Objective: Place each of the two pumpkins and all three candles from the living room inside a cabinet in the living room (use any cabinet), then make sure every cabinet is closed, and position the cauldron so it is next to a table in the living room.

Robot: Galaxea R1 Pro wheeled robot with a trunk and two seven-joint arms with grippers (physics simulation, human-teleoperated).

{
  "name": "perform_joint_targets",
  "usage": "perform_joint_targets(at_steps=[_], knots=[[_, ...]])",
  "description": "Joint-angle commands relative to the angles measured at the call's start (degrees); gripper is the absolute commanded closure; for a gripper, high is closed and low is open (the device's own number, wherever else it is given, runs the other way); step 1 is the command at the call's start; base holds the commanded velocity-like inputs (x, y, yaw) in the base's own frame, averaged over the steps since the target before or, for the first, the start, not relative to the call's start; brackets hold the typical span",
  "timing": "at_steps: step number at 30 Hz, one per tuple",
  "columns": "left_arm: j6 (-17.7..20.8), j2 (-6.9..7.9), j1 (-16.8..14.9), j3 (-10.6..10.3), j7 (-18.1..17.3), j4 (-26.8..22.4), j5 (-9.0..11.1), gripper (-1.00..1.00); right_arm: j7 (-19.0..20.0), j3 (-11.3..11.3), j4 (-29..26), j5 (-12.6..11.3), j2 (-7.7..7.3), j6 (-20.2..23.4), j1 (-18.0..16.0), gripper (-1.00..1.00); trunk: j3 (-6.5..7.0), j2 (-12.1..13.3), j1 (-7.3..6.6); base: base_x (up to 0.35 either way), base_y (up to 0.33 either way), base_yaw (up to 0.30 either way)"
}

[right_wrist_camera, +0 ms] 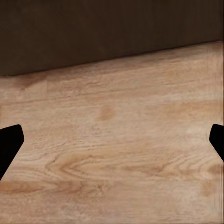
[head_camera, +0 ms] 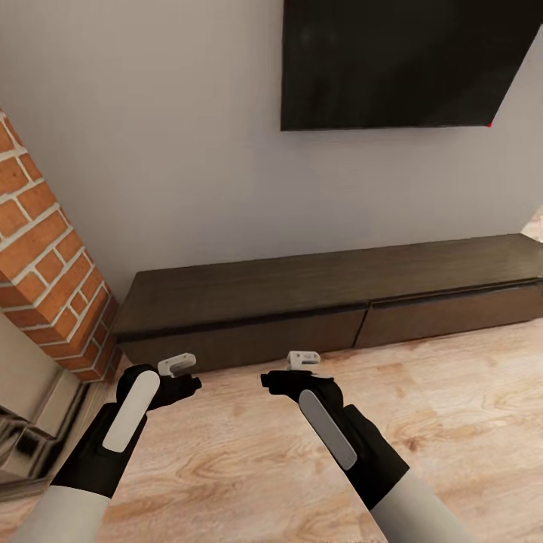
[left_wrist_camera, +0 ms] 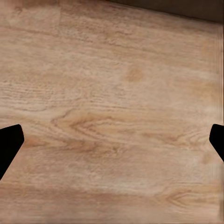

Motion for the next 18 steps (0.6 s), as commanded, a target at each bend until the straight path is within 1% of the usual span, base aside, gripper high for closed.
perform_joint_targets(at_steps=[1, 18], knots=[[0.1, 0.05, 0.0, -0.1, 0.6, -0.1, 0.5, -1.0, -0.6, 0.1, 0.0, -0.6, -0.01, 0.0, -0.1, -1.0, 0.14, 0.4, -0.23, -0.001, 0.0, -0.27], [0.1, 0.01, 0.0, -0.1, 0.6, 0.1, 0.5, -1.0, -0.5, 0.1, 0.0, -0.6, -0.1, -0.2, -0.1, -1.0, 3.19, 7.2, -3.97, 0.0, 0.0, -0.279]])
